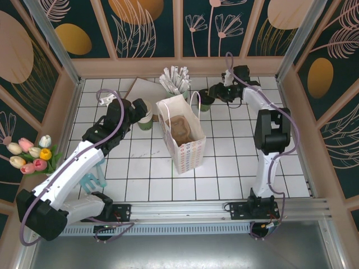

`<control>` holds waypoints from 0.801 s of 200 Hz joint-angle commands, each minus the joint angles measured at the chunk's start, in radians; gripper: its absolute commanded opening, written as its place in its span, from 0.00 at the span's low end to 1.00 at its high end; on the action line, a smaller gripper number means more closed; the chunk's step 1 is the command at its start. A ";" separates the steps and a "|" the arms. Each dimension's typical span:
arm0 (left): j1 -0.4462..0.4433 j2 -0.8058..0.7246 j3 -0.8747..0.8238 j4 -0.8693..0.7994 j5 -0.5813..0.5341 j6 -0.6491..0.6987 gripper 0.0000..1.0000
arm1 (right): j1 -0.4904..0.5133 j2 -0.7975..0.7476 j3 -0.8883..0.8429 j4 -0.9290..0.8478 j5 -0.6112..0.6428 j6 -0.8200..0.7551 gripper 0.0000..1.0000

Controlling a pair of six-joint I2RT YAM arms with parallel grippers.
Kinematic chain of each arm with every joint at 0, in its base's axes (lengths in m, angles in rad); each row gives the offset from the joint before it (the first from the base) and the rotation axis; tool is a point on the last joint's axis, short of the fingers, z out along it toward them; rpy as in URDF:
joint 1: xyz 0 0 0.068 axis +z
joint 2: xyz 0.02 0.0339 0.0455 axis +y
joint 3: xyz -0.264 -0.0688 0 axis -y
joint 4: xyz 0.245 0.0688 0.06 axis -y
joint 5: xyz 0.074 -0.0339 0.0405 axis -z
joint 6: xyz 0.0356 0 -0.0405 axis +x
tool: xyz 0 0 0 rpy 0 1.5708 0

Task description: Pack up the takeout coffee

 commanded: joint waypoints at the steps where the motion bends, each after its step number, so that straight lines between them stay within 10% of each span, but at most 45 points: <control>1: 0.006 -0.022 0.016 0.050 0.057 0.039 0.99 | -0.006 -0.097 -0.070 -0.078 0.039 -0.026 0.41; 160: 0.007 -0.065 -0.004 0.129 0.233 0.109 0.99 | -0.025 -0.576 -0.642 -0.090 0.106 0.040 0.43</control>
